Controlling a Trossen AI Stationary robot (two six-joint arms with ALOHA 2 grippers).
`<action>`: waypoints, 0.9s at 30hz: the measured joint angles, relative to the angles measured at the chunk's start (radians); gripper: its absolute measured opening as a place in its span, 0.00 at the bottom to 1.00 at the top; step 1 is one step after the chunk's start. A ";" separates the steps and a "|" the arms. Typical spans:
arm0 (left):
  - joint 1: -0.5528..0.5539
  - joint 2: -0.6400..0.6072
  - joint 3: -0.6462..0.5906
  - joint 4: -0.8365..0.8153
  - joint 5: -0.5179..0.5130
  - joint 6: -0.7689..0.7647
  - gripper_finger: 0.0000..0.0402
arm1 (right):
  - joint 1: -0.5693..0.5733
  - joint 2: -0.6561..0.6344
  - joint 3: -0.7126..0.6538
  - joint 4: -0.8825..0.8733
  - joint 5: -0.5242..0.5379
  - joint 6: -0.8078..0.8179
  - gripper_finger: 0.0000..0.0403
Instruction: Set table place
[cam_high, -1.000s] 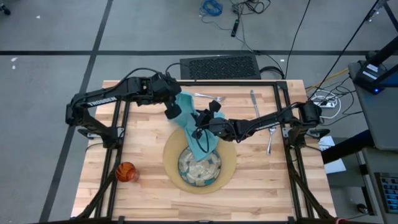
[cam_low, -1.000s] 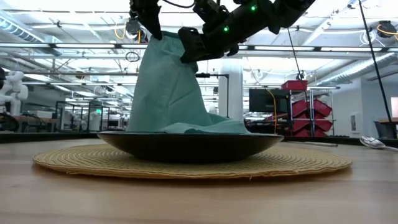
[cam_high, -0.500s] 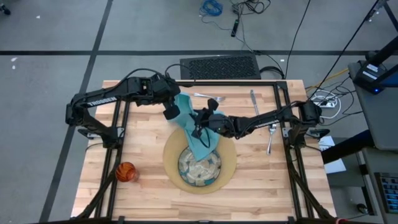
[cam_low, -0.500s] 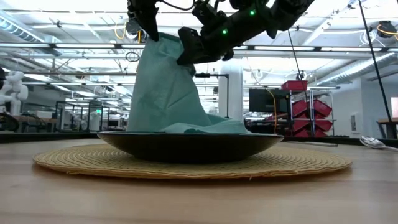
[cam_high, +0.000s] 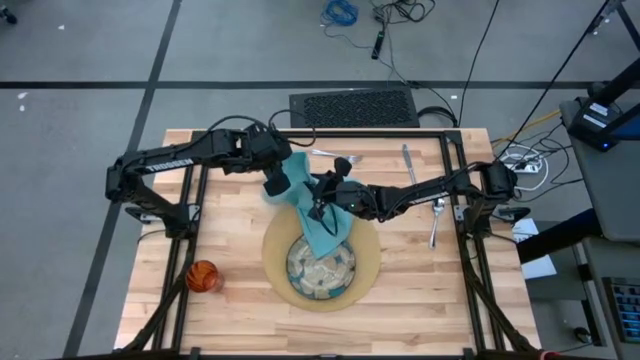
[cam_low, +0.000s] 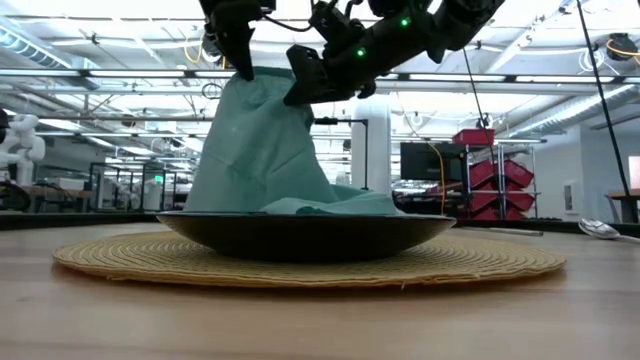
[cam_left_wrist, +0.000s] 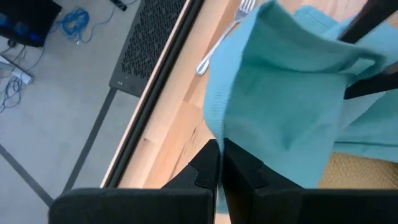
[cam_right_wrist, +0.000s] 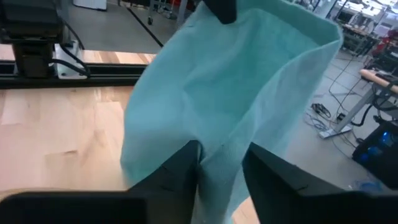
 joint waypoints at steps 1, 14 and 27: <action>0.000 0.000 0.000 0.001 0.000 0.000 0.00 | -0.002 0.000 0.000 0.000 0.000 0.004 0.33; 0.000 -0.002 0.000 0.005 0.000 0.005 0.00 | -0.049 0.000 0.000 -0.158 -0.031 0.122 0.33; -0.026 -0.002 0.000 -0.058 0.001 0.000 0.00 | -0.109 0.015 0.000 -0.234 -0.174 0.103 0.00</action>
